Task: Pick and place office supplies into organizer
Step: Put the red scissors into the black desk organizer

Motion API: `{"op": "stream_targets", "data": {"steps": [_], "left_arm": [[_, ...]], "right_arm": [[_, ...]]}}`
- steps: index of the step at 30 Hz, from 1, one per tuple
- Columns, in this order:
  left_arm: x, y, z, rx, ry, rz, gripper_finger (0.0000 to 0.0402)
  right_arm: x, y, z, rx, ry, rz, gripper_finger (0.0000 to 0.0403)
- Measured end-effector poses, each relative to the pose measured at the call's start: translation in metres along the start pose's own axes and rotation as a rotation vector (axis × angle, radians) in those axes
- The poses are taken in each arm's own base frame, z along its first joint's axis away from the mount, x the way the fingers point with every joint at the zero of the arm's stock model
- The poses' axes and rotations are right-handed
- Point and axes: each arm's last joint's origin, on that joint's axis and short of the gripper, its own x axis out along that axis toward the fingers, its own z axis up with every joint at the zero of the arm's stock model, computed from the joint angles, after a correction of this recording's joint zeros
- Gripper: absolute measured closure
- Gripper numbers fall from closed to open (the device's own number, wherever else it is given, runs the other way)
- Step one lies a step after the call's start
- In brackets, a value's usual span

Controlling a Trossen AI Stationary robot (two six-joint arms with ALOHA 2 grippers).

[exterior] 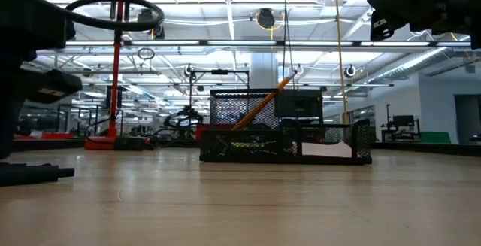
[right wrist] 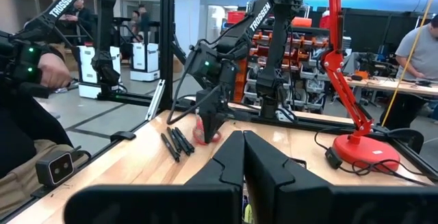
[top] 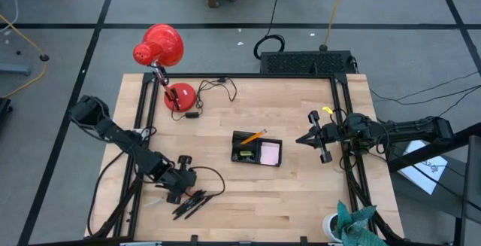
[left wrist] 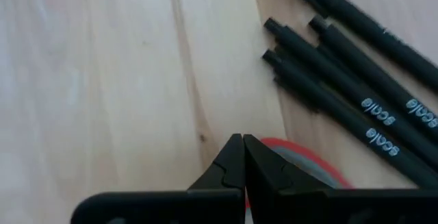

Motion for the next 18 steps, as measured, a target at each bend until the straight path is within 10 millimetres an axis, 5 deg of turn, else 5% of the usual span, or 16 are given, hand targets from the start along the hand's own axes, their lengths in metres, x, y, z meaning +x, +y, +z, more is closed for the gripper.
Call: {"op": "stream_targets", "data": {"steps": [10, 18], "left_arm": [[-0.0032, 0.0011, -0.0001, -0.016, 0.042, 0.029, 0.0400], [-0.0078, 0.0059, -0.0006, -0.074, 0.107, 0.065, 0.0360]], "right_arm": [[0.0003, -0.0001, -0.0004, 0.008, 0.004, 0.000, 0.0403], [0.0003, -0.0001, -0.0005, 0.008, 0.004, 0.000, 0.0403]]}}
